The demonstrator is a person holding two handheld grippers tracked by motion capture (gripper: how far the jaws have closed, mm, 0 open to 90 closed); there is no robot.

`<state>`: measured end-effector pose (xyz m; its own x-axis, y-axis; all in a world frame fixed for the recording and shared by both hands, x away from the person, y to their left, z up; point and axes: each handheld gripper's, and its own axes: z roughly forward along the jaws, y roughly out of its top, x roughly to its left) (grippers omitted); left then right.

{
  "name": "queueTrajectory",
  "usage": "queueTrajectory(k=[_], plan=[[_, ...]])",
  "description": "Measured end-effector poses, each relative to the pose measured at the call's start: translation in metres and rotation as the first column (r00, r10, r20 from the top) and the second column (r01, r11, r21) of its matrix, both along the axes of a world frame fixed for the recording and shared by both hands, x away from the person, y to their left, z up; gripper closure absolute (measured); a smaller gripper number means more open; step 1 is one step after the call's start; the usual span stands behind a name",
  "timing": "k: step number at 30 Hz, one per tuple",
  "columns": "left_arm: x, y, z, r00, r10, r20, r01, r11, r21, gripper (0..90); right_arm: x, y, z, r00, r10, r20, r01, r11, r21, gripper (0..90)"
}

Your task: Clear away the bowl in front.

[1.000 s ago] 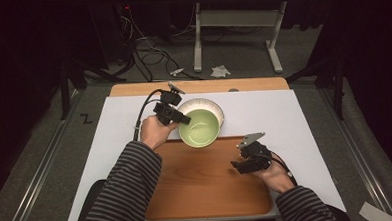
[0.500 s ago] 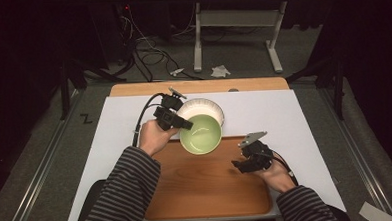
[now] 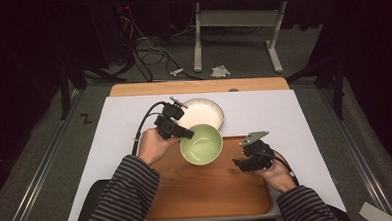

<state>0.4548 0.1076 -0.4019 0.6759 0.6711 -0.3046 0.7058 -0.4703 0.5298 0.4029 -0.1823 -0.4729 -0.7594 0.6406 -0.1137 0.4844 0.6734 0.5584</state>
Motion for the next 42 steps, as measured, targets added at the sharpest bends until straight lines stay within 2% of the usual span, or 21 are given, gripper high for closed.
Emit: queueTrajectory(k=[12, 21, 32, 42], plan=[[-0.001, -0.007, -0.024, 0.9980, -0.023, -0.059, 0.026, 0.9990, 0.036, 85.3, 0.000, -0.001, 0.001, 1.0000, -0.005, 0.000, 0.005, 1.000, 0.009, 39.2], [0.000, -0.008, -0.042, 0.9942, -0.014, -0.107, 0.020, 0.9982, 0.057, 85.3, 0.000, -0.002, 0.001, 1.0000, -0.003, -0.003, 0.003, 1.000, 0.009, 39.0], [-0.001, -0.016, -0.054, 0.9904, -0.032, -0.135, 0.043, 0.9961, 0.077, 85.3, 0.001, -0.002, 0.000, 0.9999, -0.005, -0.009, 0.005, 1.000, 0.008, 38.9], [-0.001, -0.021, -0.060, 0.9895, -0.031, -0.141, 0.043, 0.9957, 0.082, 85.2, 0.001, -0.002, 0.000, 0.9998, -0.013, -0.015, 0.013, 1.000, 0.006, 38.8]])
